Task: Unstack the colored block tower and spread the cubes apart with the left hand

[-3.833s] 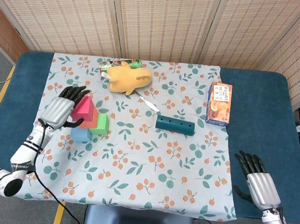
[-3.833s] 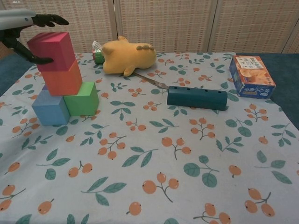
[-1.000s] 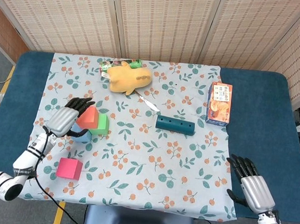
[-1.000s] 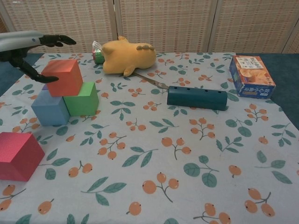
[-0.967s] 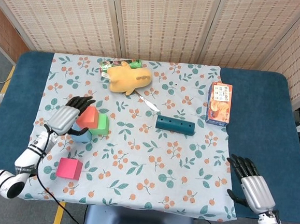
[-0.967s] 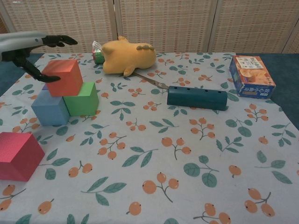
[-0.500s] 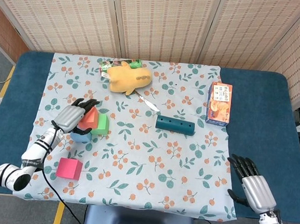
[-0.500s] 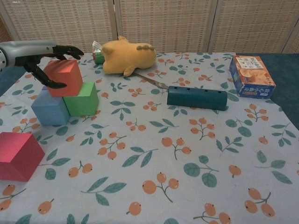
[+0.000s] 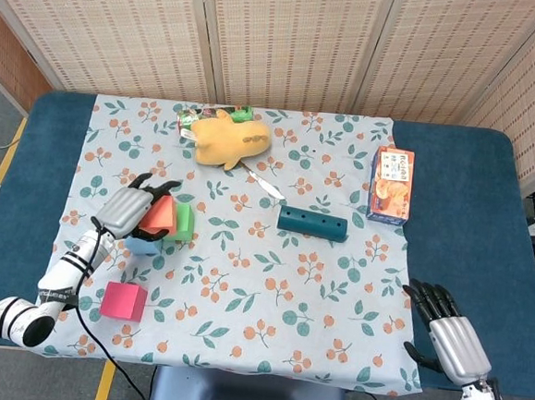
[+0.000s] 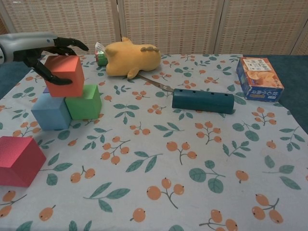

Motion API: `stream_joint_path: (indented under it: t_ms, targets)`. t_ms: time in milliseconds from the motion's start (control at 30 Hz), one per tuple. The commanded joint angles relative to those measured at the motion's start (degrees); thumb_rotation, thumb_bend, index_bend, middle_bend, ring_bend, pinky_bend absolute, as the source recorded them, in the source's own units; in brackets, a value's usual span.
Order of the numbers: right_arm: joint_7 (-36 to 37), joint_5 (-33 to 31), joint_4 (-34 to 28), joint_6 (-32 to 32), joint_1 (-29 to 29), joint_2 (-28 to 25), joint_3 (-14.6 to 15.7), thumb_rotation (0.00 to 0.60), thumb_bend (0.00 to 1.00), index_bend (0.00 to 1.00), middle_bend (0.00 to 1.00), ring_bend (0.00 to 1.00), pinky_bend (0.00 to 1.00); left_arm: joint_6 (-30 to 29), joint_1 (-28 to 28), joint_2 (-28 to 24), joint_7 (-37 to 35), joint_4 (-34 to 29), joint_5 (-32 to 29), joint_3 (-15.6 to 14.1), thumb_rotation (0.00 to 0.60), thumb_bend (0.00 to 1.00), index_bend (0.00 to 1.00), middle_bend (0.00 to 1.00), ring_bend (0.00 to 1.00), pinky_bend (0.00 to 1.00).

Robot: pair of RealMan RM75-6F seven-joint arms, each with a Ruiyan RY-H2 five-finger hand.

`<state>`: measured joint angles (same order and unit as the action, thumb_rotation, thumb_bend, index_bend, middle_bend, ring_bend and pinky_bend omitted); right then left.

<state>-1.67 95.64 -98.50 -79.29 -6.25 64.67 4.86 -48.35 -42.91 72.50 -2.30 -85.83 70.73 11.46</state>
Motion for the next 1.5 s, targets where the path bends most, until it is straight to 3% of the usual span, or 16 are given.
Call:
stream_joint_path:
  t_ms: [33, 200, 333, 467, 600, 667, 800, 900, 1167, 1333, 1500]
  targets:
    - [-0.01, 0.12, -0.03, 0.21, -0.06, 0.05, 0.14, 0.6, 0.19, 0.0, 0.0, 0.0, 0.0, -4.19, 1.39, -1.06, -1.61, -5.21, 4.55, -0.32, 0.6, 0.31, 0.11, 0.41, 0.45, 0.04]
    - [-0.1, 0.15, -0.01, 0.54, -0.17, 0.04, 0.25, 0.6, 0.19, 0.0, 0.0, 0.0, 0.0, -4.13, 1.61, -0.86, -4.09, -11.67, 10.08, -3.26, 0.6, 0.31, 0.1, 0.41, 0.44, 0.05]
    - [0.0, 0.02, 0.0, 1.29, -0.37, 0.13, 0.5, 0.6, 0.19, 0.0, 0.0, 0.0, 0.0, -5.01, 1.79, 3.68, -1.0, -13.99, 13.55, -6.16, 0.6, 0.31, 0.09, 0.4, 0.44, 0.04]
    - [0.33, -0.01, -0.04, 1.98, -0.63, 0.06, 0.72, 0.6, 0.19, 0.0, 0.0, 0.0, 0.0, -7.09, 1.72, 9.79, 1.52, -12.68, 14.92, -6.42, 0.6, 0.31, 0.09, 0.4, 0.44, 0.04]
    - [0.87, -0.02, 0.03, 2.6, -0.95, -0.06, 0.86, 0.6, 0.19, 0.0, 0.0, 0.0, 0.0, -4.84, 0.57, 14.15, 2.71, -9.94, 12.27, -6.2, 0.6, 0.31, 0.09, 0.38, 0.41, 0.04]
    - [1.11, -0.08, 0.13, 2.99, -1.11, -0.04, 0.96, 0.6, 0.19, 0.0, 0.0, 0.0, 0.0, -3.2, -0.01, 15.67, 3.15, -8.38, 10.71, -6.36, 0.6, 0.31, 0.06, 0.33, 0.37, 0.04]
    - [1.28, -0.13, 0.2, 3.56, -1.35, -0.02, 1.12, 0.6, 0.19, 0.0, 0.0, 0.0, 0.0, -1.95, -0.58, 16.66, 6.16, -6.58, 9.06, -6.75, 0.6, 0.31, 0.0, 0.05, 0.12, 0.03]
    - [1.41, -0.29, 0.2, 3.22, -1.29, -0.01, 0.92, 0.6, 0.19, 0.0, 0.0, 0.0, 0.0, -2.46, -0.49, 16.46, 8.25, -6.51, 8.53, -6.79, 0.6, 0.31, 0.0, 0.0, 0.01, 0.03]
    - [0.7, -0.55, 0.21, 2.95, -1.11, 0.28, 0.83, 0.6, 0.19, 0.0, 0.0, 0.0, 0.0, -4.76, 0.58, 12.42, 8.68, -9.99, 9.24, -6.95, 0.6, 0.32, 0.0, 0.0, 0.0, 0.03]
    - [0.67, -0.47, 0.17, 3.0, -1.11, 0.27, 0.96, 0.6, 0.19, 0.0, 0.0, 0.0, 0.0, -9.95, 1.46, 9.29, 11.17, -6.15, 9.22, -3.68, 0.6, 0.31, 0.0, 0.0, 0.0, 0.02]
    - [-0.85, -1.04, 0.93, 2.45, -0.88, 1.15, 0.37, 0.6, 0.19, 0.0, 0.0, 0.0, 0.0, -5.14, 0.52, 7.0, 9.11, -0.83, 0.52, -0.44, 0.6, 0.31, 0.0, 0.0, 0.0, 0.01]
